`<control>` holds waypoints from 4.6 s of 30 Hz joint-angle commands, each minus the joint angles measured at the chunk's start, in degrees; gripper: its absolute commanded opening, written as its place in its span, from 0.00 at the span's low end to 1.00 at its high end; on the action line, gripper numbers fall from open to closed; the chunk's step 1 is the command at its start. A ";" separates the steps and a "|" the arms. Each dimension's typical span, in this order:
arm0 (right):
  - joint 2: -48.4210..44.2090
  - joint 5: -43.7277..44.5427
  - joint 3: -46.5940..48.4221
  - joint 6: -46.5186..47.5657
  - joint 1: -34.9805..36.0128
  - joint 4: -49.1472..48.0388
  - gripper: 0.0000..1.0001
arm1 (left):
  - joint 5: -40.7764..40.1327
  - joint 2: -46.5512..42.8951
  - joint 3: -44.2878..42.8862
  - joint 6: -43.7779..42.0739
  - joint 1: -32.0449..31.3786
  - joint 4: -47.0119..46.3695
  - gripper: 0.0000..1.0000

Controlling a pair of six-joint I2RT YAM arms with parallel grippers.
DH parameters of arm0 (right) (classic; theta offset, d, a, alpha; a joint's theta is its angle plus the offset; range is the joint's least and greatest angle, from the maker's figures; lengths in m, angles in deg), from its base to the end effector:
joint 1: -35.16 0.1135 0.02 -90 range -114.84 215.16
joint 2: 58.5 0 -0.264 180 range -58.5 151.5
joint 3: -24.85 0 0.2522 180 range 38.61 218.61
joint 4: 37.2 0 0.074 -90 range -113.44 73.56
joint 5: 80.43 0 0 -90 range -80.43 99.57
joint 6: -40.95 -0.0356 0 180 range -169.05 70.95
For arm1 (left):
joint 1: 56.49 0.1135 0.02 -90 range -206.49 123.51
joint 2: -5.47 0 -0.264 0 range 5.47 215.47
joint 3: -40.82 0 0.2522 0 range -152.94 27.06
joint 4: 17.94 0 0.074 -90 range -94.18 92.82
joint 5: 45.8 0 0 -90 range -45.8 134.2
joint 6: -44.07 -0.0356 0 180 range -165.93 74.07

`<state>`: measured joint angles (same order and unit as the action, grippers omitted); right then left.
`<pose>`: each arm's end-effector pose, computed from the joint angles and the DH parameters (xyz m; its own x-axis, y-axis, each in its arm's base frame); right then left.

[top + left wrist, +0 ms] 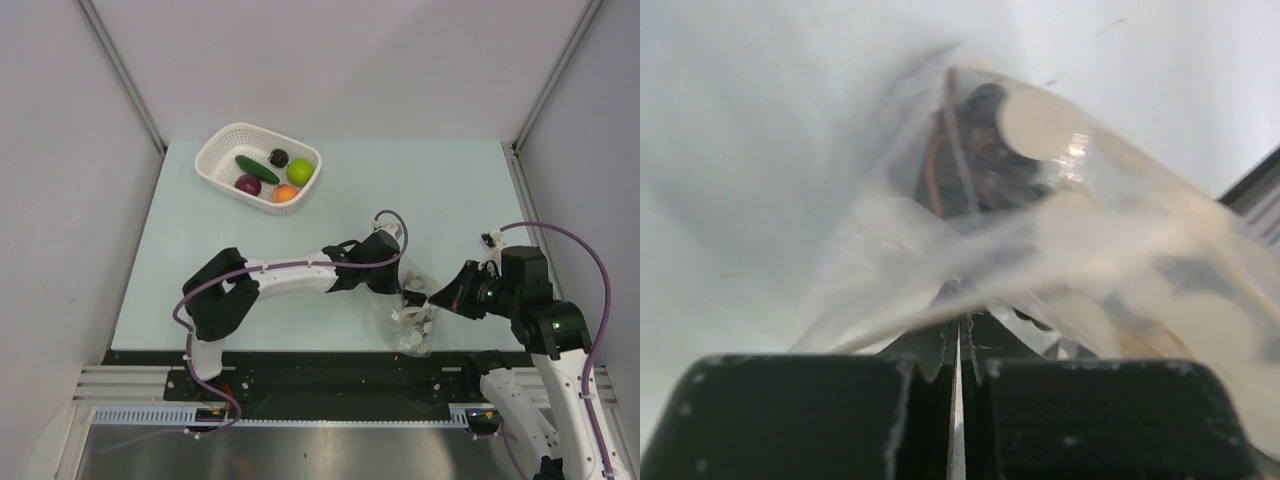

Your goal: Open the zip-top bag and remove the fake food

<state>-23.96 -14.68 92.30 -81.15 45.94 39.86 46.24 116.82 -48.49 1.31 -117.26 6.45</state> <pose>0.0863 0.0313 0.3261 -0.8241 0.3363 -0.4558 -0.0261 0.7813 0.6236 0.2066 -0.3719 0.1854 -0.8893 0.0867 -0.4490 0.3405 0.7810 -0.5236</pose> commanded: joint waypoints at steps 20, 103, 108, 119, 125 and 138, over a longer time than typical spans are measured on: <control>7.89 -10.99 -0.88 -7.28 1.34 -18.56 0.00 | 0.68 -13.95 2.42 -7.69 0.91 1.13 0.15; 6.94 -5.64 0.09 -2.44 2.92 -13.11 0.57 | -5.47 -15.11 8.75 -10.68 0.04 12.39 0.00; 12.02 -3.00 1.24 -5.69 7.92 -16.81 0.67 | -6.09 -15.99 7.96 -11.12 -0.66 13.10 0.00; 18.01 4.12 -0.25 -7.89 16.64 -21.21 0.64 | -6.97 -17.31 6.47 -12.09 -1.89 14.50 0.00; 16.26 7.55 -1.57 -6.49 16.81 -19.37 0.13 | -5.83 -19.24 5.50 -12.26 -2.24 16.00 0.00; 9.76 7.46 -5.97 -4.56 16.90 -16.48 0.00 | 0.50 -20.38 -3.98 -11.47 0.04 19.25 0.00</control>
<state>-12.24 -9.30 86.29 -87.84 62.49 21.31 42.74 99.42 -48.25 -10.01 -117.96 25.91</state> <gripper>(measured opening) 0.011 0.182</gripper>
